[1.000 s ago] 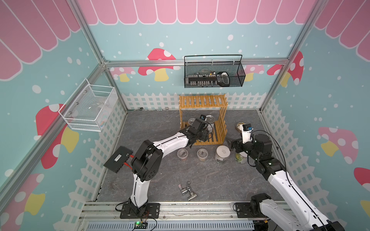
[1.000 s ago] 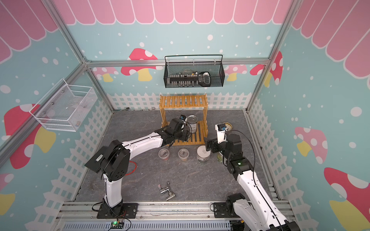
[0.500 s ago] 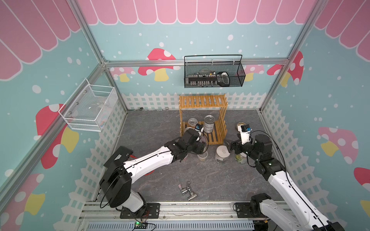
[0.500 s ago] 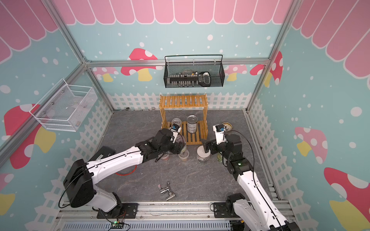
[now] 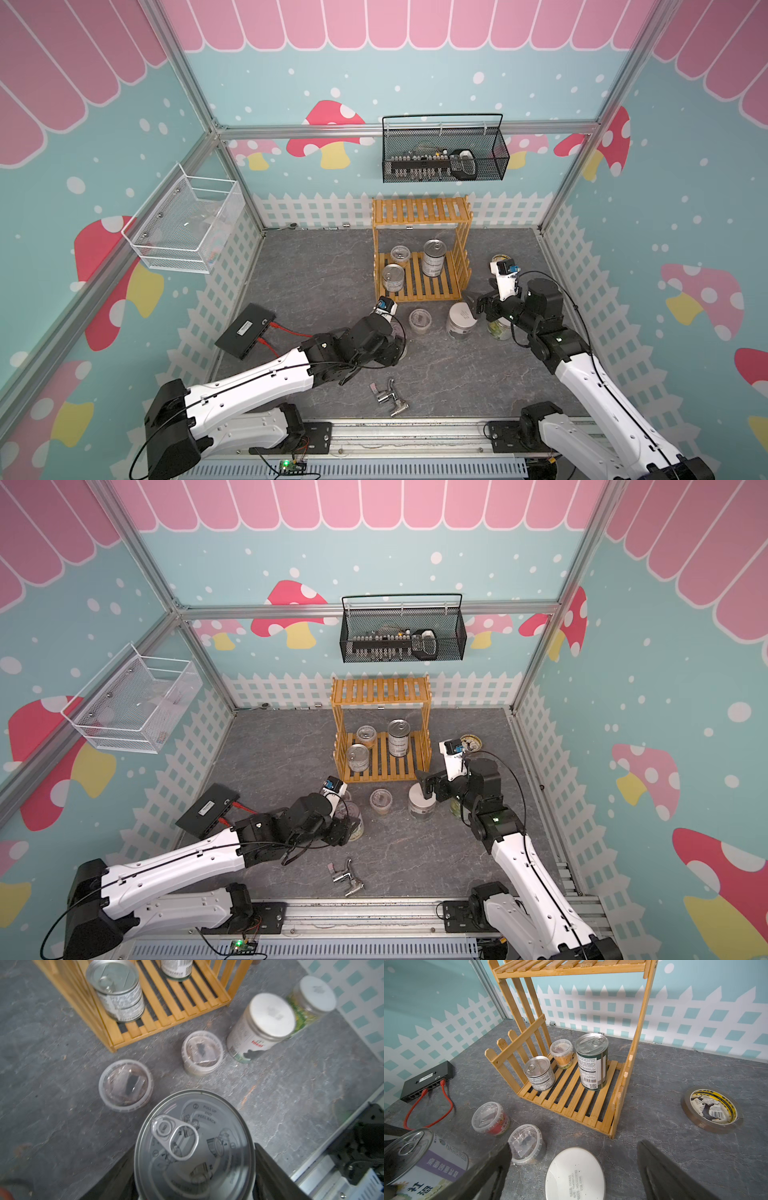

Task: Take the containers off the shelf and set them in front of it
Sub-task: Place the container at the center of the board.

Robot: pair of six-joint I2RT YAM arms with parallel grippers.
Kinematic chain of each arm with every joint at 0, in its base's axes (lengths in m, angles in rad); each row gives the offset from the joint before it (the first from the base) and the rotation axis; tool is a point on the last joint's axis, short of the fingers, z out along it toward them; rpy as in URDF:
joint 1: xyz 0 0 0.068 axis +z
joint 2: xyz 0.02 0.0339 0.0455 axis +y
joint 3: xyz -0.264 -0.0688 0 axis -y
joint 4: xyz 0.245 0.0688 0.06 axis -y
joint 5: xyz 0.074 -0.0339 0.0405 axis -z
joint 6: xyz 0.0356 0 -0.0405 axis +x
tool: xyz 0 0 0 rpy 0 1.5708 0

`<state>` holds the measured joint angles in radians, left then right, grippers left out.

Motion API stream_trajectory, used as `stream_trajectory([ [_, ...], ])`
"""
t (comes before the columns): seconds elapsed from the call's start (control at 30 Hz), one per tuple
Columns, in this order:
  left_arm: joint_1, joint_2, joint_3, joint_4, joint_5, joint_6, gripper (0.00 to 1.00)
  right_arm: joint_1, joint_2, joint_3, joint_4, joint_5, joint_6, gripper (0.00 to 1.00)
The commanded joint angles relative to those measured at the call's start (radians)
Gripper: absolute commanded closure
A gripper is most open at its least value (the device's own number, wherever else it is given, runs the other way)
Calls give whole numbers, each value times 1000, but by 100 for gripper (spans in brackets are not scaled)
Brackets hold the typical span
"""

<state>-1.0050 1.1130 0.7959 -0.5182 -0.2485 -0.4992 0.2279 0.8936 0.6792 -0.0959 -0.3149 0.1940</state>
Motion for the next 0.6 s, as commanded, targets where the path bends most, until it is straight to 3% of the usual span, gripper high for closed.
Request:
stream_trajectory([
  [0.0, -11, -7, -49, -49, -66, -84, 34, -3, 7, 12, 28, -28, -10, 1],
  [0.57, -18, 63, -148, 15, -46, -130, 31, -4, -8, -8, 29, -26, -15, 1],
])
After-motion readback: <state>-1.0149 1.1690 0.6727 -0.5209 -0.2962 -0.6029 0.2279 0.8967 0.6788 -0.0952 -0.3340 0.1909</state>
